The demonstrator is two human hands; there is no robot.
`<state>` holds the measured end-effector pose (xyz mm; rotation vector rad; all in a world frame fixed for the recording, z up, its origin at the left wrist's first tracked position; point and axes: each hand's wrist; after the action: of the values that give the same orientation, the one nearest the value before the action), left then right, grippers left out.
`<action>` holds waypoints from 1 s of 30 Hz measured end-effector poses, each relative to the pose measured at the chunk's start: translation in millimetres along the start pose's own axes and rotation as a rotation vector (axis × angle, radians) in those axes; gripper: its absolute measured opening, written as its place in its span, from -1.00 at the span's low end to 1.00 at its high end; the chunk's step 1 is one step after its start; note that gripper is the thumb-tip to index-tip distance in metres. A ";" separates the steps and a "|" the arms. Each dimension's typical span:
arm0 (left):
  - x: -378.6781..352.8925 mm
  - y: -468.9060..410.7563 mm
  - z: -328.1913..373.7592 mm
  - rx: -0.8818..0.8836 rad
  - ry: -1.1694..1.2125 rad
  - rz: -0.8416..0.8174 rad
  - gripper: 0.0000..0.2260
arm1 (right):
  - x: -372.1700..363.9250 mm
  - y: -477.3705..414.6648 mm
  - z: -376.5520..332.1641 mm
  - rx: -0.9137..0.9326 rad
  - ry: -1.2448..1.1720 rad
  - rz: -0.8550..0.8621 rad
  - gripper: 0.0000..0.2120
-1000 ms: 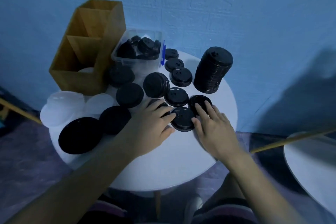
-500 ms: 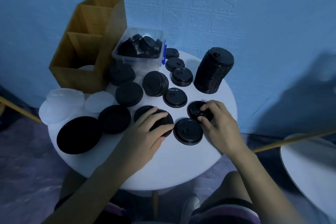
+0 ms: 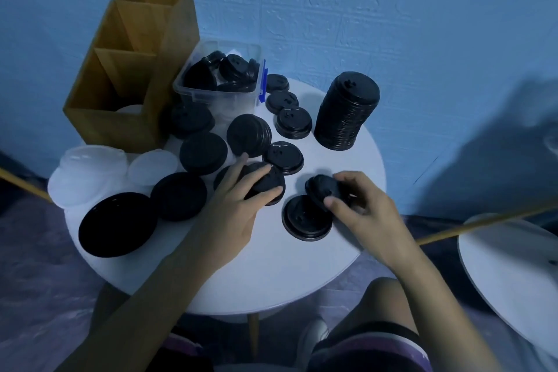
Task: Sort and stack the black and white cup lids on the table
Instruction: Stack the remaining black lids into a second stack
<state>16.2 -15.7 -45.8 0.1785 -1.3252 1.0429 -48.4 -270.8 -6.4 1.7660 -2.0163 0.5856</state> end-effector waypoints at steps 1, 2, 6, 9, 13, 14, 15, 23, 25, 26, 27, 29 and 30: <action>2.2 0.3 1.6 -0.001 -0.002 0.019 -0.57 | -2.4 7.6 1.0 0.013 0.036 -0.024 -0.69; 5.1 1.7 4.2 -0.008 0.005 0.045 -0.60 | -5.1 13.9 2.4 0.029 0.079 -0.033 -0.66; 13.0 22.7 27.9 -0.025 0.059 0.096 -0.73 | -16.1 31.0 1.7 0.088 0.177 -0.023 -0.57; 12.1 43.7 41.9 0.099 0.090 0.001 -0.55 | -24.7 37.1 -1.4 0.090 0.124 -0.118 -0.56; 12.9 54.6 41.1 0.176 0.085 -0.111 -0.30 | -25.8 35.8 -2.5 0.065 -0.050 -0.131 -0.58; 12.9 53.9 40.9 0.179 0.083 -0.121 -0.29 | -24.4 35.1 -1.8 0.061 -0.069 -0.118 -0.59; 12.6 52.4 41.2 0.183 0.083 -0.124 -0.28 | -23.0 34.9 -1.0 0.063 -0.065 -0.107 -0.59; 11.1 43.3 43.1 0.233 0.110 -0.104 -0.38 | -26.5 37.8 1.2 0.141 0.143 -0.190 -0.49; 12.9 45.6 38.9 0.242 0.132 -0.100 -0.41 | -32.3 37.1 -1.6 0.157 0.159 -0.226 -0.46; 13.9 45.9 36.8 0.247 0.142 -0.104 -0.42 | -34.9 36.5 -2.8 0.171 0.172 -0.237 -0.46; 14.9 45.6 34.8 0.251 0.152 -0.110 -0.42 | -37.1 35.6 -4.0 0.182 0.188 -0.246 -0.46; 16.8 46.0 31.8 0.262 0.173 -0.124 -0.41 | -40.0 33.3 -6.1 0.190 0.212 -0.265 -0.48; 17.4 46.3 31.0 0.268 0.185 -0.133 -0.41 | -40.4 32.1 -6.9 0.192 0.219 -0.276 -0.49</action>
<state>-40.1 -0.7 -41.9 0.3578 -0.9912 1.0939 -75.0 -229.9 -24.4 1.9516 -1.5814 0.8628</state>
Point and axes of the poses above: each hand's wrist, its own y-axis away from the middle knuckle, its own x-axis out of the back of the hand, z = x × y, and after that the axes turned 3 degrees about -z, right-handed
